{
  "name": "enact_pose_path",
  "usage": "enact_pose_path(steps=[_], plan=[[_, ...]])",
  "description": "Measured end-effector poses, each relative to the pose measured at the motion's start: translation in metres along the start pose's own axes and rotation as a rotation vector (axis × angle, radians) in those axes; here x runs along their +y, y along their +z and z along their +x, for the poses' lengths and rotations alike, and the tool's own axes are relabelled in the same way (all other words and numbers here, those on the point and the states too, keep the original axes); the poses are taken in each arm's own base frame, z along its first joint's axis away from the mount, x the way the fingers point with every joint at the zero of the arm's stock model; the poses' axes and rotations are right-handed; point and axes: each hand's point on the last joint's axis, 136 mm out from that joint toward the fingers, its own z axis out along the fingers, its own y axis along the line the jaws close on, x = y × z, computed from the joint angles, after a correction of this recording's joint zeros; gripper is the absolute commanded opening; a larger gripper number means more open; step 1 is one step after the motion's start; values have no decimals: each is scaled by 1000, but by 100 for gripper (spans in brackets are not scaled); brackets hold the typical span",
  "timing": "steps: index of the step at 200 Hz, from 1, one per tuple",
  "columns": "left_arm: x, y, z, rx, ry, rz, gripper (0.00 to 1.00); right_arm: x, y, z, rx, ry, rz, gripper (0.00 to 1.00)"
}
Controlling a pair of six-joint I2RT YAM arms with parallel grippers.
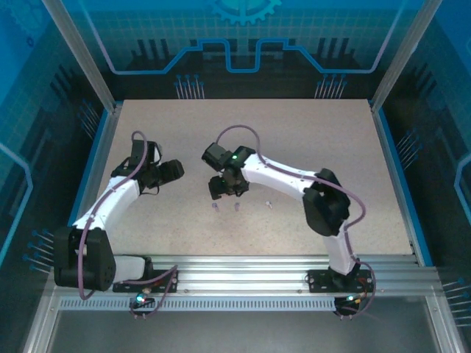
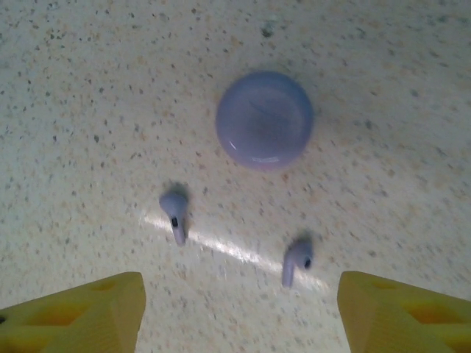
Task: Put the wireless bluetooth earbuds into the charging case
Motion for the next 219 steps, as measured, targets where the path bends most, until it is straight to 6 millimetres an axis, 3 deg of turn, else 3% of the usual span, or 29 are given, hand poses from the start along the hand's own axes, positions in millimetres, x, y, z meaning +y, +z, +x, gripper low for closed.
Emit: enact_pose_path(steps=[35,66,111,165,219], plan=[[0,2,2,11,-3,1,75,4,30,-11,39,-2,57,67],[3,4,3,19,-7,-5,75,-4,44,-11,65,-2,110,67],[4,6,4,26,-9,-10,75,-15,51,-15,84,18,131,68],[5,8,5,32,-10,-13,75,-9,73,-22,103,25,118,66],[7,12,7,44,-11,-19,74,-10,77,-25,104,40,118,56]])
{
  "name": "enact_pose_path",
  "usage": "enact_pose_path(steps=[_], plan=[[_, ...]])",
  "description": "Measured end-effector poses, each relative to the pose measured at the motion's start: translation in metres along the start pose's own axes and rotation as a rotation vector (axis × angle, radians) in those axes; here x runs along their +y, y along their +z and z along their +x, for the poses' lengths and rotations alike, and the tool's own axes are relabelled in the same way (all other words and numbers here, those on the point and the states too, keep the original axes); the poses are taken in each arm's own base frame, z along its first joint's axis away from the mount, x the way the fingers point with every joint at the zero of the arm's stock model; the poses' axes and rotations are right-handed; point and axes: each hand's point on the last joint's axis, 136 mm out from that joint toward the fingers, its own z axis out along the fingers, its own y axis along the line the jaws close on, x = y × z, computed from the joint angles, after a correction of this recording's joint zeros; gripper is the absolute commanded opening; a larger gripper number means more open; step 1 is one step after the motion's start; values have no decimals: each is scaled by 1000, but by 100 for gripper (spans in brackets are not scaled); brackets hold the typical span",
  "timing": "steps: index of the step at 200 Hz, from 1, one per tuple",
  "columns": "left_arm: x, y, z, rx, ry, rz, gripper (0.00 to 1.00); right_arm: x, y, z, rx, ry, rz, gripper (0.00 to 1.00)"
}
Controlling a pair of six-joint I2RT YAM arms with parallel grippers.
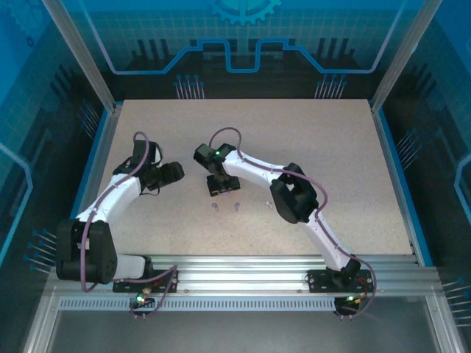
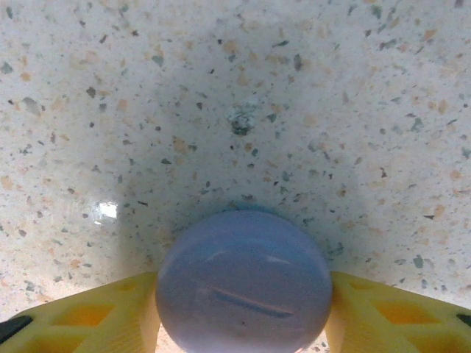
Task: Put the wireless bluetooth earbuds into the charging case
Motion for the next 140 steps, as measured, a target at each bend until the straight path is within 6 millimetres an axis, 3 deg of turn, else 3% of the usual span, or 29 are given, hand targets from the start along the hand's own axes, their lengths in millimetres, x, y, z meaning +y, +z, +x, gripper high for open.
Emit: enact_pose_path(steps=[56,116,140], plan=[[0,1,0,2,0,-1,74,-1,0,-2,-2,6,-2,46],[-5,2,0,6,8,29,72,0,-1,-9,-30,14,-22,46],[-15,-1,0,-11,41,80,71,-1,-11,-7,-49,25,-56,45]])
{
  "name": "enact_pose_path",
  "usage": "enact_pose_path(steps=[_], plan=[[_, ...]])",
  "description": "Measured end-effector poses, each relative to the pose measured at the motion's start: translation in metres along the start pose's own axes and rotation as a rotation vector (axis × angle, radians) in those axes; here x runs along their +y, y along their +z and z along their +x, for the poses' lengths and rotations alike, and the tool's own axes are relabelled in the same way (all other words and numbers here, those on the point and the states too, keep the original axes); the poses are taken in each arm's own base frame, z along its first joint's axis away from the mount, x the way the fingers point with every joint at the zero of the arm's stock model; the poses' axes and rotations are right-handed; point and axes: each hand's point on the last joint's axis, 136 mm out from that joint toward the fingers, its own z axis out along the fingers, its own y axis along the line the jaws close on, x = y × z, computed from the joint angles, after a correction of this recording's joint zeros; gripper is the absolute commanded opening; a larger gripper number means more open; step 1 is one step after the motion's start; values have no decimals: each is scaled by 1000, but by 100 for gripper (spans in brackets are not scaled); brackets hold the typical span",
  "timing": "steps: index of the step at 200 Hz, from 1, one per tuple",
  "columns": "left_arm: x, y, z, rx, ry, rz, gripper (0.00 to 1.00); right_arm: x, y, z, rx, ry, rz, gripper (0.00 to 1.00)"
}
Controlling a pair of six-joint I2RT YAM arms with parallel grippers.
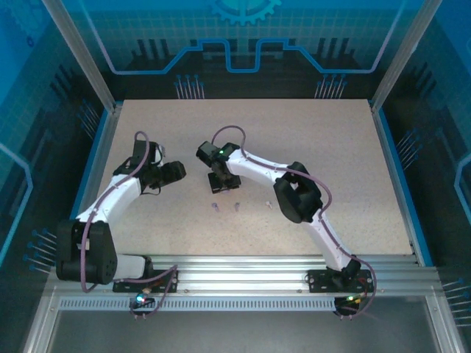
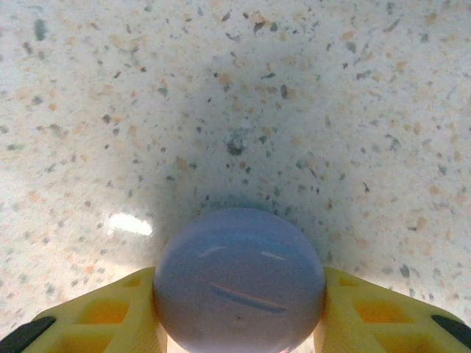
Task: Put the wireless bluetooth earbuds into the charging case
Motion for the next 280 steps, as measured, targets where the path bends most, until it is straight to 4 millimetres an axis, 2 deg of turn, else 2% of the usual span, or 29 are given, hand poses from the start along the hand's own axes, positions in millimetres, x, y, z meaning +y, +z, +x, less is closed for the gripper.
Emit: enact_pose_path(steps=[22,52,72,94,145,166,212,252,280], plan=[[-22,-5,7,-39,96,71,71,1,-28,-3,-45,29,-55,45],[-61,-20,25,-134,253,227,71,4,-90,-16,-162,102,-194,45],[-73,-29,30,-208,305,313,69,5,-129,-22,-238,157,-297,45],[-87,-36,39,-277,377,411,66,5,-154,-22,-287,214,-393,45],[-122,-44,75,-374,584,642,58,9,-168,-15,-314,314,-517,44],[-136,-52,82,-431,664,718,56,10,-171,-13,-326,342,-543,44],[-157,-72,76,-569,765,793,51,22,-182,-8,-361,357,-615,44],[-167,-82,69,-655,794,819,50,30,-190,-5,-385,363,-663,44],[-168,-81,65,-690,782,819,45,31,-192,-8,-403,367,-673,44]])
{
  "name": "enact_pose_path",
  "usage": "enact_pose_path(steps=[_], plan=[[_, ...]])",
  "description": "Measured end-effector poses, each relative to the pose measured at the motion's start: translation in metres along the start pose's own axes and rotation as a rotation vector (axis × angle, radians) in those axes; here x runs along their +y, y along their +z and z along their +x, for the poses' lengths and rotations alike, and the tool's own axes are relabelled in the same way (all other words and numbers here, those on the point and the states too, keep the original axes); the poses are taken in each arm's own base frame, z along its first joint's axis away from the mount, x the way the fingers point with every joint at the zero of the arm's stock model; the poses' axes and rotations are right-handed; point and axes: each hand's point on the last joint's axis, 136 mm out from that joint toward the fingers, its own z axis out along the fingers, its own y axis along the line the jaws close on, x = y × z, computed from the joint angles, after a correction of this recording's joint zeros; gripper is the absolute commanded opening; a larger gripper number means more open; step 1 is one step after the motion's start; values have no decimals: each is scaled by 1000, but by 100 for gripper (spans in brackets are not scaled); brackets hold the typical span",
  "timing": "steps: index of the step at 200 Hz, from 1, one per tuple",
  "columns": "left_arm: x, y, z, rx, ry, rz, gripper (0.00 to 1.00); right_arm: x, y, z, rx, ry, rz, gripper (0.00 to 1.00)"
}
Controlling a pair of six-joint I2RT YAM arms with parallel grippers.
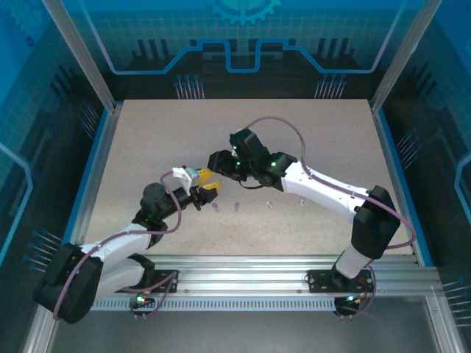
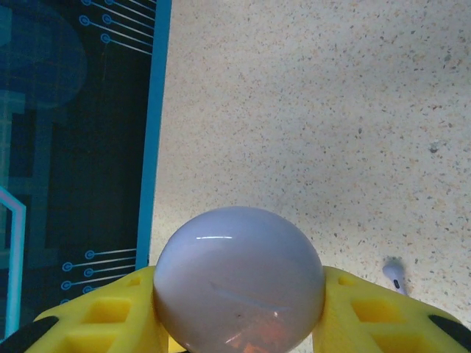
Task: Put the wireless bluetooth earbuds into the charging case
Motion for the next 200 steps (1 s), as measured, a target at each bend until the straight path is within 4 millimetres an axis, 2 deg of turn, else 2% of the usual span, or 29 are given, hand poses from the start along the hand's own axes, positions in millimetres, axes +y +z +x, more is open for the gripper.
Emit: enact_pose_path(steps=[22,40,76,105,140,200], plan=[[3,1,0,-24,-17,-11,44,0,0,0,-7,-1,-5,44],[3,1,-1,-47,-27,-13,53,1,0,-2,-17,-3,-12,44],[5,4,-6,-83,-59,-20,51,2,-5,-5,-49,-7,-28,44],[10,4,-8,-96,-67,-49,54,6,-16,6,-41,-21,-43,44],[8,-2,-12,-99,-65,-52,55,14,-30,2,-72,-31,-63,43],[2,-5,-19,-114,-45,-36,54,14,-30,3,-79,-32,-73,43]])
